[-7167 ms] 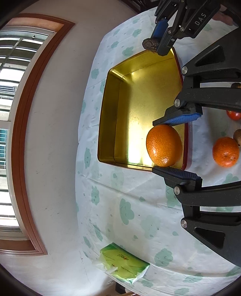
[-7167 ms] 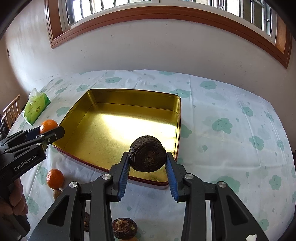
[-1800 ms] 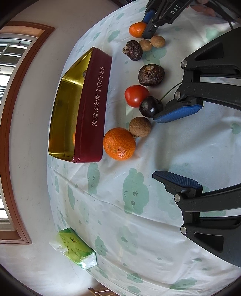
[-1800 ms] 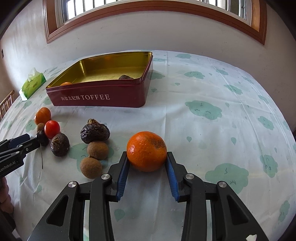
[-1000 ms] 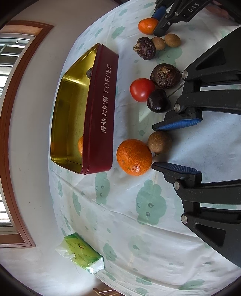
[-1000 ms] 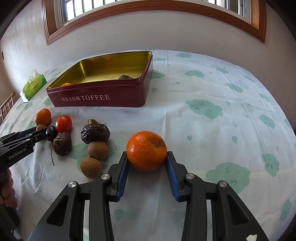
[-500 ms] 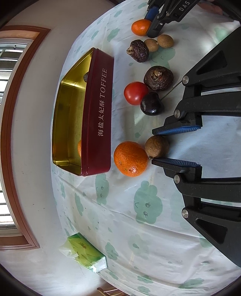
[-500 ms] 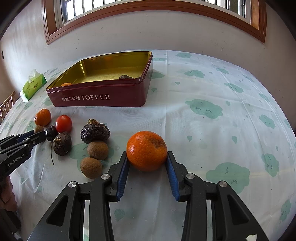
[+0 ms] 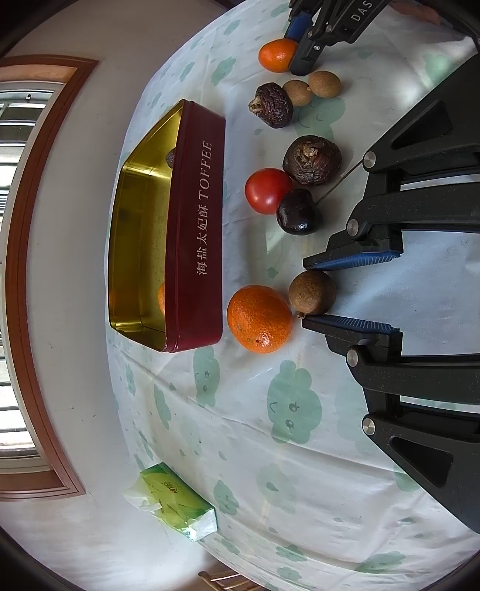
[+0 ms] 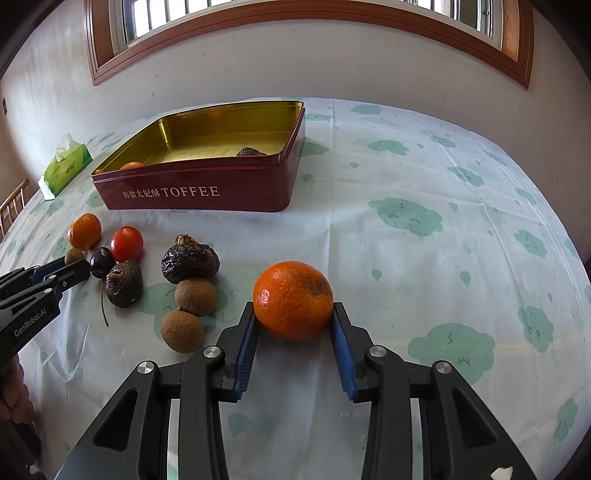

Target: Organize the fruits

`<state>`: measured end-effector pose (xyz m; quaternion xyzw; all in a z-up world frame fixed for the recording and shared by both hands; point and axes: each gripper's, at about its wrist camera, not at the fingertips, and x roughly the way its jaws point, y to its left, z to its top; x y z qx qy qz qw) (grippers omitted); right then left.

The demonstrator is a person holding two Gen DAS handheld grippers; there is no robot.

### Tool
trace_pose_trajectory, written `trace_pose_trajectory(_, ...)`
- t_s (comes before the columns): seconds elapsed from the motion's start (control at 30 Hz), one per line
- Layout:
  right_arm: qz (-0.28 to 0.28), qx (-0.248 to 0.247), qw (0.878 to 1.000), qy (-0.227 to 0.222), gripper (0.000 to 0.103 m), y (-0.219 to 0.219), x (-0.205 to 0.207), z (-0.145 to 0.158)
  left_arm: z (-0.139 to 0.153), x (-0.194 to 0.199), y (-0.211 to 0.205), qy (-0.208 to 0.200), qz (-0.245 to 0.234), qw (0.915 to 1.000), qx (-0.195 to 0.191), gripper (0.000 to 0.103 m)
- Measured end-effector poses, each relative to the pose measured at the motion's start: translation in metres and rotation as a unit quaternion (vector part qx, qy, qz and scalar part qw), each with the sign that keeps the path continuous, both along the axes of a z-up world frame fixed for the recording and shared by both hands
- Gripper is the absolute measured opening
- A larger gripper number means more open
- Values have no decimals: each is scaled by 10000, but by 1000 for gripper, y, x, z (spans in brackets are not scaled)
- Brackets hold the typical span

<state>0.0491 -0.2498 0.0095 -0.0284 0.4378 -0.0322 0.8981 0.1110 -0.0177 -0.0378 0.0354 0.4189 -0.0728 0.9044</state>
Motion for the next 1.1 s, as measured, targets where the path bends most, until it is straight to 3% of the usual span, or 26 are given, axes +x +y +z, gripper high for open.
trace_pose_trajectory(1.1, 329, 45, 9989, -343, 35, 22, 7, 43, 47, 1, 2, -473, -199, 9981, -355, 25)
